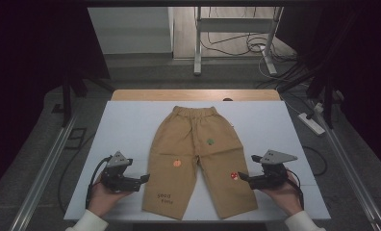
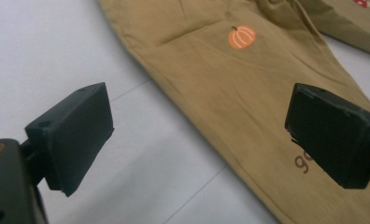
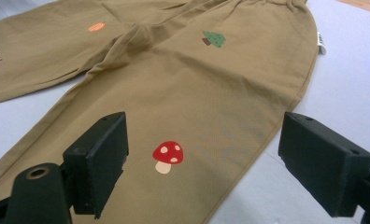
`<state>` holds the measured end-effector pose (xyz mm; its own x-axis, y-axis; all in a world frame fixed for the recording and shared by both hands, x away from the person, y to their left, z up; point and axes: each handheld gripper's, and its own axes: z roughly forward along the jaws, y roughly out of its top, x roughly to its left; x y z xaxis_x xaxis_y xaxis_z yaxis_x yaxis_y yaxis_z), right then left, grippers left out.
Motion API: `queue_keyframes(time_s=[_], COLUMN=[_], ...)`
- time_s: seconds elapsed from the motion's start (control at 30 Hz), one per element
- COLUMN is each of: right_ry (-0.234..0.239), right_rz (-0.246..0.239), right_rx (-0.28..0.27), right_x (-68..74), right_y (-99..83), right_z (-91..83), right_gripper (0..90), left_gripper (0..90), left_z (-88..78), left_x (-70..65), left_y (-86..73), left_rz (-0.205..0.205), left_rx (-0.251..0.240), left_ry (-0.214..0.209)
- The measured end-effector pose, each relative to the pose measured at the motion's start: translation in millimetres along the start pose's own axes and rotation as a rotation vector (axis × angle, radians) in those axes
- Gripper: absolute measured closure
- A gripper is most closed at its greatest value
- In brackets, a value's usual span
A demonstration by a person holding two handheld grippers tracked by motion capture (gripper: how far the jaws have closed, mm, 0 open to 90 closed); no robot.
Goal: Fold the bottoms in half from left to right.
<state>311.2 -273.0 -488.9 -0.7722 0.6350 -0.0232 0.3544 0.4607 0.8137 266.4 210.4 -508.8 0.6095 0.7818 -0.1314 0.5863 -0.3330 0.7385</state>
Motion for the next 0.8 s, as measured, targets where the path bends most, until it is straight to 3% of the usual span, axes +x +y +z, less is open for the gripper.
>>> queue_keyframes(time_s=[0.33,0.5,0.8], right_ry=[0.011,0.04,0.065], right_rz=[0.008,0.016,-0.016], right_rx=[-0.013,-0.031,-0.017], right_x=[4.0,9.2,21.3], right_y=[3.4,8.1,18.2], right_z=[1.7,2.5,17.1], right_gripper=[16.7,16.9,16.9], left_gripper=[7.5,7.5,7.5], left_z=[4.4,5.6,5.3], left_x=[-0.5,1.2,3.0], left_y=[0.4,-0.3,0.3], left_rz=[0.005,0.0,0.0], left_rx=[0.013,0.018,0.015], left_ry=[-0.003,0.0,0.006])
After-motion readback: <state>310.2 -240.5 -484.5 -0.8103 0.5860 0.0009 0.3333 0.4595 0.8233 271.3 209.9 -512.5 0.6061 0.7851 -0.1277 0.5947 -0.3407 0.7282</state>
